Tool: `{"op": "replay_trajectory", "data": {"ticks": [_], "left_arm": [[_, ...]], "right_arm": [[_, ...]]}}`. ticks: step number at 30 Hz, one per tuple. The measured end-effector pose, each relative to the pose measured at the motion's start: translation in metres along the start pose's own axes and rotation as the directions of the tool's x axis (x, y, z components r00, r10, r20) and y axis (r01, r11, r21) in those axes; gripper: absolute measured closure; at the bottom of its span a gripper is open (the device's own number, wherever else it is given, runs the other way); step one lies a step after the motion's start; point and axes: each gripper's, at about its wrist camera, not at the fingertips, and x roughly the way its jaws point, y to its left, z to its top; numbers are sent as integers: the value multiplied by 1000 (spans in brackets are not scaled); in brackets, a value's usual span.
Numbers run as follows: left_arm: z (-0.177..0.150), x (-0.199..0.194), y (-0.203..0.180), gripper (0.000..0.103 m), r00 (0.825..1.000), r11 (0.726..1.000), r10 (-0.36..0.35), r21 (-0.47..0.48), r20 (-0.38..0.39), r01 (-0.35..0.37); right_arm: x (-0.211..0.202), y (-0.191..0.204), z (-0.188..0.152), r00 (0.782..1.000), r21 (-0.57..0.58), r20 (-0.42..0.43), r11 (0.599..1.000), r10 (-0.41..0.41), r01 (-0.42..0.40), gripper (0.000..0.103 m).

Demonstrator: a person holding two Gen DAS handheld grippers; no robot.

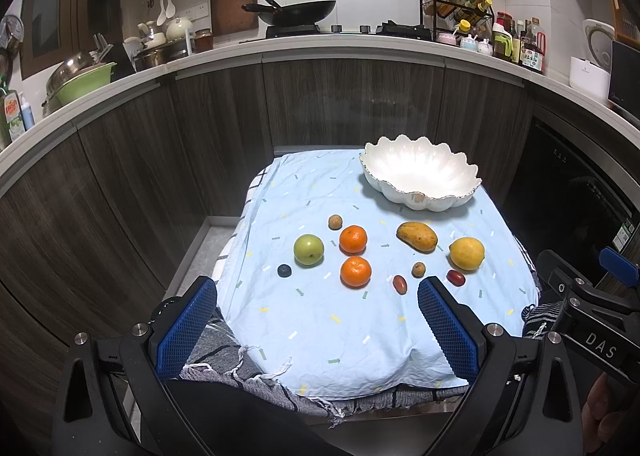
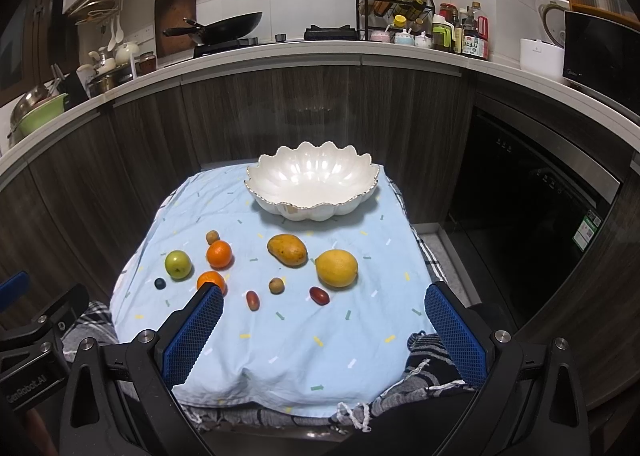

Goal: Organize fruits

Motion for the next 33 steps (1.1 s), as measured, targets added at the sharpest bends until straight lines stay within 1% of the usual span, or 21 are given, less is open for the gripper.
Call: {"op": "replay_trajectory", "data": {"ticks": [33], "left_arm": [[-1, 1, -1, 1, 1000, 1000, 2, 2, 0, -2]], "right_arm": [[-1, -2, 1, 1000, 2, -2, 1000, -1, 1, 1]]}}
